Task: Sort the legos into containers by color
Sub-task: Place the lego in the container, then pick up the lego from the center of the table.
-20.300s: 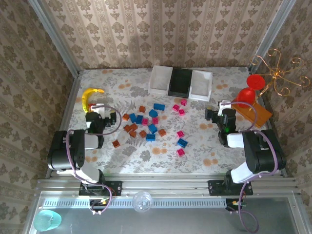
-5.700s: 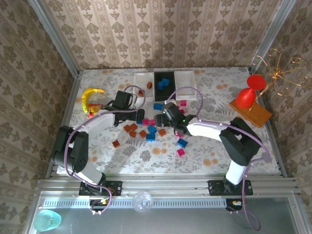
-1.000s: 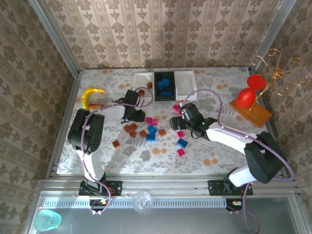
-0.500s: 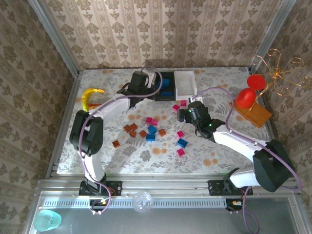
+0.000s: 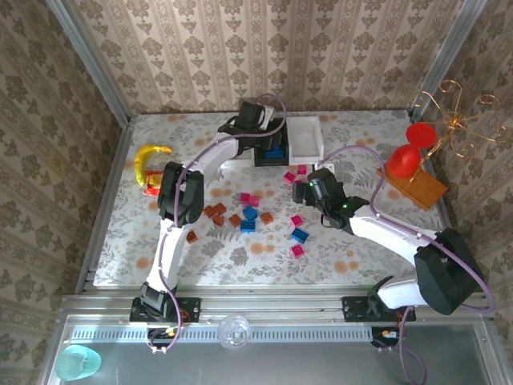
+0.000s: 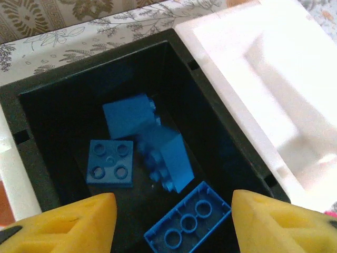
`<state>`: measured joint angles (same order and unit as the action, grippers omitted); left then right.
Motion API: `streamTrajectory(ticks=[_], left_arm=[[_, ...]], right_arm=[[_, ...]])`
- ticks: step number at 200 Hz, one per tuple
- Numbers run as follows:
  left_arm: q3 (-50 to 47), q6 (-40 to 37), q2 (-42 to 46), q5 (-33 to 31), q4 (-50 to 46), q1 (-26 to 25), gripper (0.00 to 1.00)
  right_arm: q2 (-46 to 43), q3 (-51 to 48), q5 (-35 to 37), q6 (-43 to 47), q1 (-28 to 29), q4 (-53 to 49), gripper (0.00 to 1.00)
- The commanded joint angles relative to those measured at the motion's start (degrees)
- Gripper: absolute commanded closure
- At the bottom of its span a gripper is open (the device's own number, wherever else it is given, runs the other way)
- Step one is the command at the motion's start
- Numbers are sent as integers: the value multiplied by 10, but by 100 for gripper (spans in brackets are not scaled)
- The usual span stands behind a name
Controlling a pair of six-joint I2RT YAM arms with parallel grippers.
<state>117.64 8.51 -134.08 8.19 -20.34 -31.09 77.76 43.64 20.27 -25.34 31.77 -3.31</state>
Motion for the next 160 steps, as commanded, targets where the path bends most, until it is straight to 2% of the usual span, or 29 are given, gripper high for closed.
streamTrajectory(ticks=[1,15,47,71,109,160], left_arm=[[-18,-4,67,24,-27,4,33],[-98,10,128,41,5,2,31],[-343,57,291,68,143,3,24],[-459,80,370,71,175,5,23],[-575,109,449,71,206,5,23],[-622,96,497,48,191,5,23]], right_arm=[[15,-11,-21,-14,3,-36,5],[51,4,-27,-4,2,-36,5],[150,71,-35,31,-12,-25,7],[220,125,-51,53,-31,-29,11],[304,195,-69,77,-45,-44,21],[354,247,-91,101,-50,-62,40]])
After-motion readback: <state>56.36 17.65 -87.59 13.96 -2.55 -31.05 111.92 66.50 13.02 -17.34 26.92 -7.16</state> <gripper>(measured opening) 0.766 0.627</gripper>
